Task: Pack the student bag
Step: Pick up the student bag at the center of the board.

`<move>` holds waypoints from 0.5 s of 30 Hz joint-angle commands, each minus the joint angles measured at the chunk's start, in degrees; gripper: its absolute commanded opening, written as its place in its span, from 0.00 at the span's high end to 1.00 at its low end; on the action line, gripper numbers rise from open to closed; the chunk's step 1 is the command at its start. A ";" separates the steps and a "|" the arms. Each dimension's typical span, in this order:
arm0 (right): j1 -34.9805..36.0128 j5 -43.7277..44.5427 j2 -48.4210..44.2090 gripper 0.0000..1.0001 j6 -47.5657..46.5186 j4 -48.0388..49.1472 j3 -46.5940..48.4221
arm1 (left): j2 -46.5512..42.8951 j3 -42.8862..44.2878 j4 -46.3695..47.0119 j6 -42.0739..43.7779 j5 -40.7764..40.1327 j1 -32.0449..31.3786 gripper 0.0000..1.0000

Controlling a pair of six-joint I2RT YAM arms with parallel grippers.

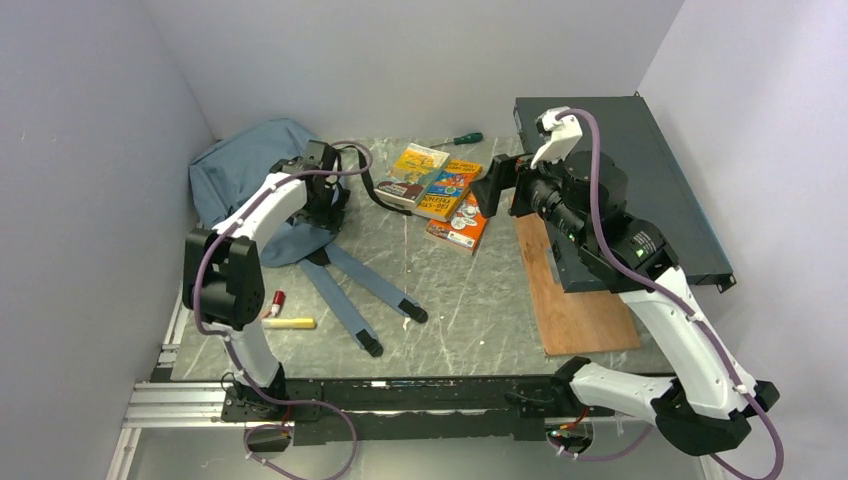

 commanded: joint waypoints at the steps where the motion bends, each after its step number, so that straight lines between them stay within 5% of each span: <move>1: -0.10 -3.97 -0.02 0.00 -1.80 3.92 -1.45 | 1.97 3.99 -0.05 2.19 -3.71 0.04 0.04; 5: -0.07 -4.09 1.65 0.00 -1.89 2.37 0.26 | 2.76 2.11 1.30 2.29 -2.94 -0.30 0.17; 10: -0.10 -3.12 0.76 0.00 -1.72 3.04 -0.73 | 4.35 2.51 0.95 1.76 -4.51 -0.31 0.47; 15: -0.10 -2.76 0.05 0.00 -1.38 2.76 -1.09 | 1.24 4.28 1.11 1.29 -4.40 -0.31 0.91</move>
